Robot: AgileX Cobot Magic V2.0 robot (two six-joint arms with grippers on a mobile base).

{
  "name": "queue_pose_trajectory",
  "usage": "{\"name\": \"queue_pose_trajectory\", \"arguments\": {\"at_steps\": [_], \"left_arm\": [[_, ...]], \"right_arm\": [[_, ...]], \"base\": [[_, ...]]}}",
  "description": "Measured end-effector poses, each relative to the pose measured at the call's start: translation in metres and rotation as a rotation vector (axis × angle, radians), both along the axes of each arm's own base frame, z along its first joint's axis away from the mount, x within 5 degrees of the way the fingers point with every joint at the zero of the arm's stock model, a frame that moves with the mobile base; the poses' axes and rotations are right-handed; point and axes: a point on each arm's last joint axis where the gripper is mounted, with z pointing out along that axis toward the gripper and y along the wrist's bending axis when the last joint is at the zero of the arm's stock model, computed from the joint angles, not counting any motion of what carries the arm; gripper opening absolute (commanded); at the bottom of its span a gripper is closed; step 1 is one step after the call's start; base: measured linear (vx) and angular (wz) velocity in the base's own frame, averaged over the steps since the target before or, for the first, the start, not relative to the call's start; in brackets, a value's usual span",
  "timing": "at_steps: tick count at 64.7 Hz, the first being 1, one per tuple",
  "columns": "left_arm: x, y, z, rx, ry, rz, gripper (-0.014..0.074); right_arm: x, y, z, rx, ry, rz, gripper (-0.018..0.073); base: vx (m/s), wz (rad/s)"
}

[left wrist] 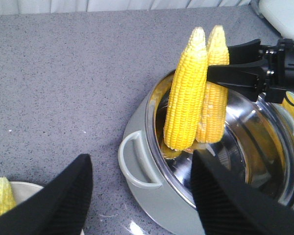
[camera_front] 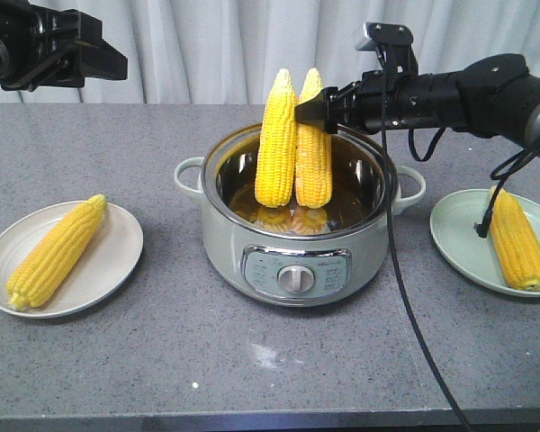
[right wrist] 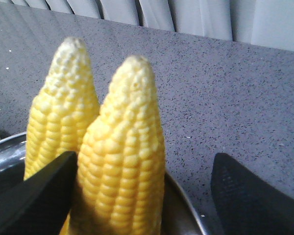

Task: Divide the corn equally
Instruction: 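Reach the right gripper into the pot and grasp the farther corn cob, then lift the corn cob up out of the pot with the right gripper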

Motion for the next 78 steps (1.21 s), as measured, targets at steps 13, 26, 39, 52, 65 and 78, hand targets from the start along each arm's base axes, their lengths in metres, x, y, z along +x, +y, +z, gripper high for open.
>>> {"name": "queue_pose_trajectory", "arguments": {"at_steps": [13, 26, 39, 52, 65, 78], "left_arm": [[0.000, 0.000, 0.000, 0.000, 0.000, 0.000, 0.0428], [0.000, 0.000, 0.000, 0.000, 0.000, 0.000, 0.0428], [0.000, 0.000, 0.000, 0.000, 0.000, 0.000, 0.0428], [0.000, 0.000, 0.000, 0.000, -0.001, 0.000, 0.0428], [0.000, 0.000, 0.000, 0.000, -0.001, 0.001, 0.0428], [0.000, -0.001, 0.000, 0.021, -0.018, -0.021, 0.0428]], "right_arm": [[0.000, 0.002, 0.000, 0.004, 0.003, 0.006, 0.0302], [-0.001, 0.002, 0.001, 0.010, 0.003, 0.015, 0.0048], [-0.003, 0.002, 0.006, -0.022, -0.035, 0.041, -0.0008], [-0.008, -0.003, 0.032, -0.056, -0.141, 0.001, -0.0008], [-0.011, -0.007, 0.048, -0.054, -0.198, -0.049, -0.0008], [-0.011, -0.009, 0.052, -0.064, -0.222, -0.072, -0.0008]], "base": [[0.00, 0.00], [0.00, 0.00], [0.00, 0.00], [0.00, 0.00], [0.00, 0.00], [0.00, 0.00]]}}
